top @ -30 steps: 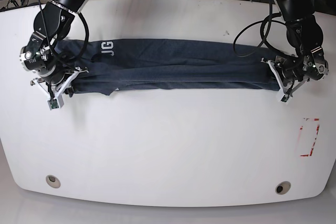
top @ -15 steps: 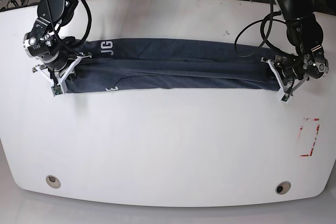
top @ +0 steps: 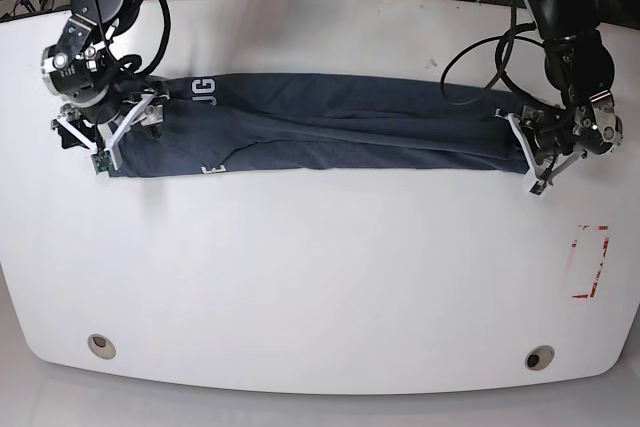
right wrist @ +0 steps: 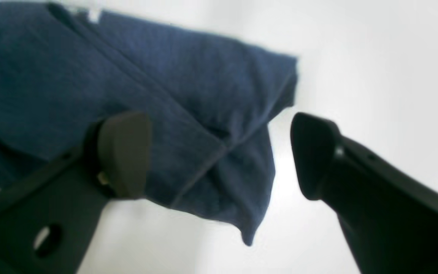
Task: Fold the T-shirt properly
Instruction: 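Regrasp the strip end with the right gripper and hold with the left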
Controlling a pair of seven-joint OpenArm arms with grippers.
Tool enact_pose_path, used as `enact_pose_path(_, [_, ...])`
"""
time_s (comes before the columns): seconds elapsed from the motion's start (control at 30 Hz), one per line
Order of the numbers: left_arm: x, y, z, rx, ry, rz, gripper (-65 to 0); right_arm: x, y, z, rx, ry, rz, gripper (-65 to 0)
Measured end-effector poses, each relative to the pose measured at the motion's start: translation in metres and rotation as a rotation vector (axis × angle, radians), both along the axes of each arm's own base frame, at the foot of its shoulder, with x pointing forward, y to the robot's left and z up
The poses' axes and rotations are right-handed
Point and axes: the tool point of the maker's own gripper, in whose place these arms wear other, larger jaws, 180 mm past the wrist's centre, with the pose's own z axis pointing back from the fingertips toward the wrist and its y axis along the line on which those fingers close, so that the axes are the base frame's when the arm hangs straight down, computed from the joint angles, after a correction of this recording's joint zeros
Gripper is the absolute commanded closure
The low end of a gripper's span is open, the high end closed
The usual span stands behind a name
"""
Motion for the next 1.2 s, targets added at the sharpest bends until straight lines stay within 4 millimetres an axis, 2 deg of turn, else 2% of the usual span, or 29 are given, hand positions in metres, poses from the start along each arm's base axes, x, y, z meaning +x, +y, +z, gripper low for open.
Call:
enact_pose_path(0.07, [0.0,0.0,0.0,-0.001,0.0,-0.001,-4.4,0.0,0.009,0.012,0.013,-0.045,0.007,-49.5])
enact_pose_path(0.13, [0.001,-0.001,0.0,-0.002,-0.002,-0.001,-4.4,0.004,0.026,0.015,0.073,-0.078,0.032,-46.9])
enact_pose_path(0.23, [0.001,-0.002,0.001,-0.006,-0.004,-0.002,-4.4,0.006,0.042,0.01,0.147,-0.08,0.063,-39.2])
enact_pose_path(0.3, [0.001,-0.002,0.001,-0.007,-0.004,-0.002,-4.4,0.005,0.043,0.006,0.161,-0.074,0.055,-33.3])
enact_pose_path(0.4, [0.001,-0.001,0.001,-0.004,-0.003,-0.002,-4.4,0.0,0.043,-0.009,0.19,-0.036,0.034,-21.1])
enact_pose_path(0.53, [0.002,-0.002,0.001,-0.004,-0.004,-0.003,-4.4,-0.006,0.049,-0.035,0.244,0.033,0.018,-12.0])
enact_pose_path(0.67, [0.002,-0.003,0.001,-0.009,-0.006,-0.003,-4.4,-0.003,0.055,-0.049,0.31,0.019,0.01,-12.8])
enact_pose_path(0.8, [0.002,-0.002,0.001,-0.006,-0.005,-0.003,-4.4,-0.008,0.057,-0.073,0.371,0.049,-0.012,-14.3])
enact_pose_path(0.97, [0.003,-0.003,0.003,-0.003,-0.012,-0.008,-4.9,-0.007,0.052,-0.08,0.413,0.022,-0.028,-14.1])
enact_pose_path(1.1, [-0.003,-0.005,0.01,0.059,0.0,-0.04,-14.6,-0.006,0.051,-0.081,0.41,0.024,-0.029,-14.1])
enact_pose_path(1.2, [-0.007,-0.007,0.016,0.09,-0.005,-0.054,-26.4,-0.008,0.051,-0.081,0.411,0.023,-0.029,-14.1])
